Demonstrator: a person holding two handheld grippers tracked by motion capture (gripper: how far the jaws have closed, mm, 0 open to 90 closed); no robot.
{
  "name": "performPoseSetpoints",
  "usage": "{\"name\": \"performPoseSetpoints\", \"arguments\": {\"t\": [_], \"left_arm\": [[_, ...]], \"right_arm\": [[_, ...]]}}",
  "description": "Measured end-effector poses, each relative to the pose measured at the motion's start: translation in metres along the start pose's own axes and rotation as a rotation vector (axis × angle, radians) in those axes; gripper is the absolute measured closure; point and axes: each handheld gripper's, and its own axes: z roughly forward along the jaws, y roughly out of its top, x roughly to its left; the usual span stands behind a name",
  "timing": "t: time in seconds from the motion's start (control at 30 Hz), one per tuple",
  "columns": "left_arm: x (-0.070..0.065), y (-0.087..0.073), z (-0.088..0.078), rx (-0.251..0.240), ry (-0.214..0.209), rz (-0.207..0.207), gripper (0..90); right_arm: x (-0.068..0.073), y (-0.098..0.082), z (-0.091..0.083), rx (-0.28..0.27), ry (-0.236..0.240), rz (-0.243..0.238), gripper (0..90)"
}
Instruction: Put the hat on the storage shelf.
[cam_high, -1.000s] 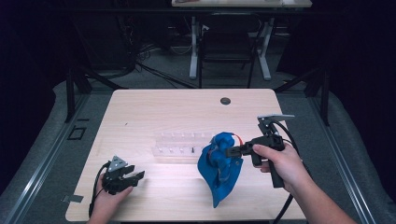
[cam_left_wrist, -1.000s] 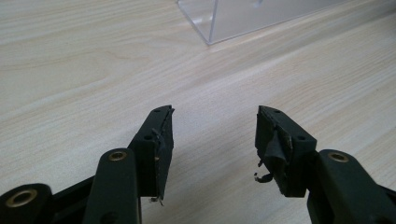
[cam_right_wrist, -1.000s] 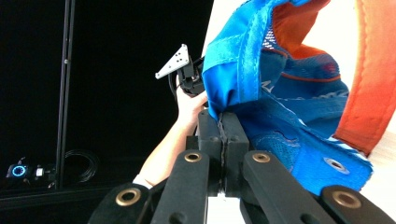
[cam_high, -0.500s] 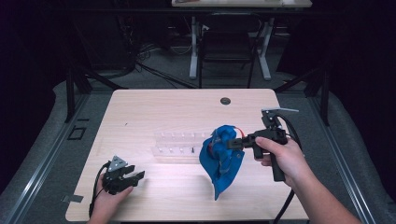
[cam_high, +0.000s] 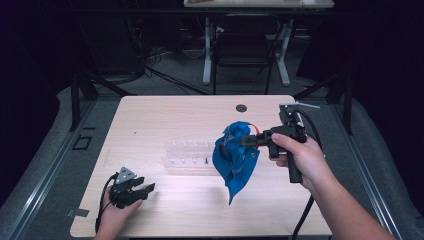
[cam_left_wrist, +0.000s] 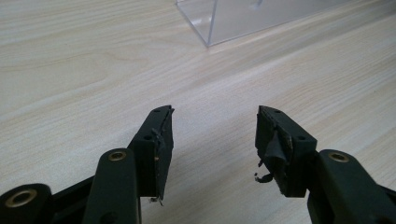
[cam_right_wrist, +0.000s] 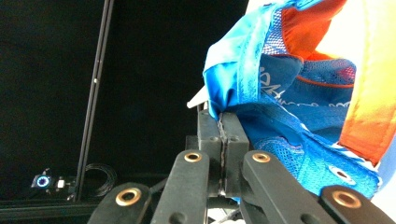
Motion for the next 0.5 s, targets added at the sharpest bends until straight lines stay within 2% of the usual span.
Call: {"name": "performPoseSetpoints", "arguments": {"t": [0.17,0.5], "left_arm": [[0.000,0.000,0.000,-0.003,-0.002,-0.005,46.9],[0.001,0.001,-0.001,0.004,-0.007,-0.010,46.8]], "right_arm": [[0.008,0.007,-0.003,-0.017,0.010,-0.006,90.0],[0.022,0.024,-0.005,-0.050,-0.003,0.002,90.0]]}}
